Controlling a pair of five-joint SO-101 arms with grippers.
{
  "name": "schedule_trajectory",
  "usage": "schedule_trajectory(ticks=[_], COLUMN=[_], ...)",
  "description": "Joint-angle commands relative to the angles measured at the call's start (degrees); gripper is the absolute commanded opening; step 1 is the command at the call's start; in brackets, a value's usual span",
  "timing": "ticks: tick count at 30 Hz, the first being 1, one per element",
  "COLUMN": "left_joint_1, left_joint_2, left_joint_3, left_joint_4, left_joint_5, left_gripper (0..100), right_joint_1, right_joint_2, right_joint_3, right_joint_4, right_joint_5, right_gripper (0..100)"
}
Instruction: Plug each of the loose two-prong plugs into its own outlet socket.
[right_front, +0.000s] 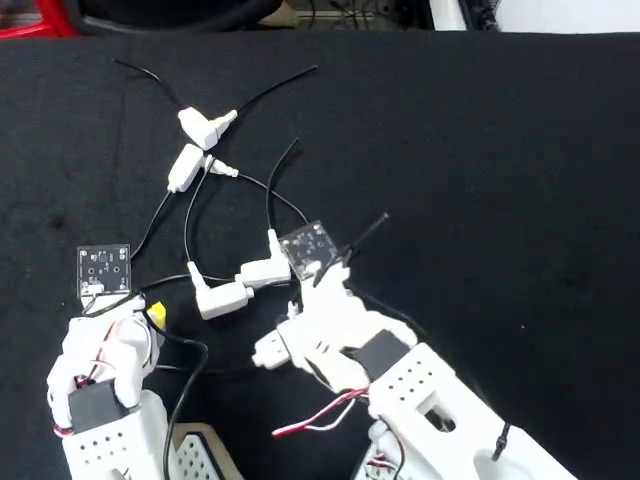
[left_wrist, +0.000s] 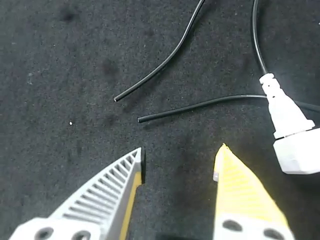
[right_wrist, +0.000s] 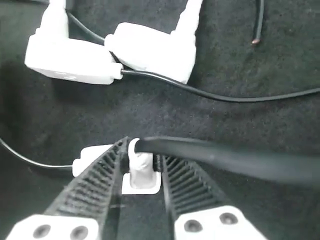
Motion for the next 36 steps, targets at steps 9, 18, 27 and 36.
schedule_trajectory(ticks=[9, 18, 27, 36], left_joint_1=[-0.4, -0.3, -0.3, -0.3], left_joint_2=[0.0, 0.0, 0.0, 0.0], left_joint_3=[-0.4, -0.3, -0.2, -0.2], left_joint_4=[-1.7, -1.7, -1.7, -1.8], left_joint_5=[-0.5, -0.5, -0.5, -0.5], left_gripper=[23, 23, 23, 23], right_joint_1=[-0.4, -0.6, -0.6, -0.6], right_joint_2=[0.1, 0.0, 0.0, 0.0], right_joint_3=[6.2, 3.6, -1.4, -5.1], right_joint_4=[0.5, 0.9, 10.2, 10.5], right_joint_5=[11.3, 16.8, 16.8, 16.8], right_gripper=[1.2, 1.6, 16.8, 18.1])
